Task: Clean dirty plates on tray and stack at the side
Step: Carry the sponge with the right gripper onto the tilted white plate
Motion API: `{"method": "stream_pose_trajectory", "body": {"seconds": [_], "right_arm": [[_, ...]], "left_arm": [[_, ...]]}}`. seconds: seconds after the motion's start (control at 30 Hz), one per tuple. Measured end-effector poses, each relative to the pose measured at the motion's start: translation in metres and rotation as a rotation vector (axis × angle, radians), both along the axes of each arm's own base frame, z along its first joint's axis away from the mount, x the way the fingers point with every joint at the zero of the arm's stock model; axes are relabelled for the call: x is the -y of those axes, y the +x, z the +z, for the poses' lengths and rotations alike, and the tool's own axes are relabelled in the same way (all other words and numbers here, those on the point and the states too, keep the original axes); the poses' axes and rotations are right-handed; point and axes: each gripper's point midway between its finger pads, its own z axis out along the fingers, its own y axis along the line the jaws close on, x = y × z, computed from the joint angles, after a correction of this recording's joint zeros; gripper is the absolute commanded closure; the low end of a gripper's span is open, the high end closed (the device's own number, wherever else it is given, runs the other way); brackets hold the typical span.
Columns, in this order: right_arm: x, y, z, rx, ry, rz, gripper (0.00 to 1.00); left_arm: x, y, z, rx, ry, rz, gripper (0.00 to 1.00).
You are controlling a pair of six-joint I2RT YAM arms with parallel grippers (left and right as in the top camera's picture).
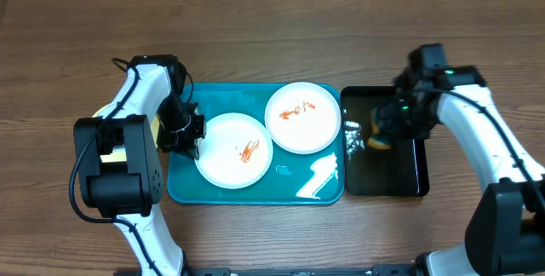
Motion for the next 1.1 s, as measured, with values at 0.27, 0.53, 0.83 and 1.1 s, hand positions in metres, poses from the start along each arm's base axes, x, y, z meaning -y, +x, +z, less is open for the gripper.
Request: {"method": "stream_pose_trajectory", "body": {"seconds": [0.27, 0.53, 0.83, 1.1], "right_arm": [[-0.103, 0.005, 0.008, 0.186, 0.063, 0.313, 0.96], [-0.211, -0.014, 0.018, 0.338, 0.183, 0.503, 0.96], [-0.267, -0.029, -0.025, 0.306, 0.228, 0.528, 0.96], [-0.268, -0.028, -0.06, 0.235, 0.179, 0.418, 0.96]], "left_arm": [[0.0, -0.002, 0.001, -0.007, 0.0, 0.0, 0.96], [0.0, -0.002, 0.001, -0.007, 0.0, 0.001, 0.96], [0.0, -0.002, 0.001, -0.009, 0.004, 0.01, 0.96], [0.0, -0.002, 0.001, -0.009, 0.004, 0.01, 0.96]]}}
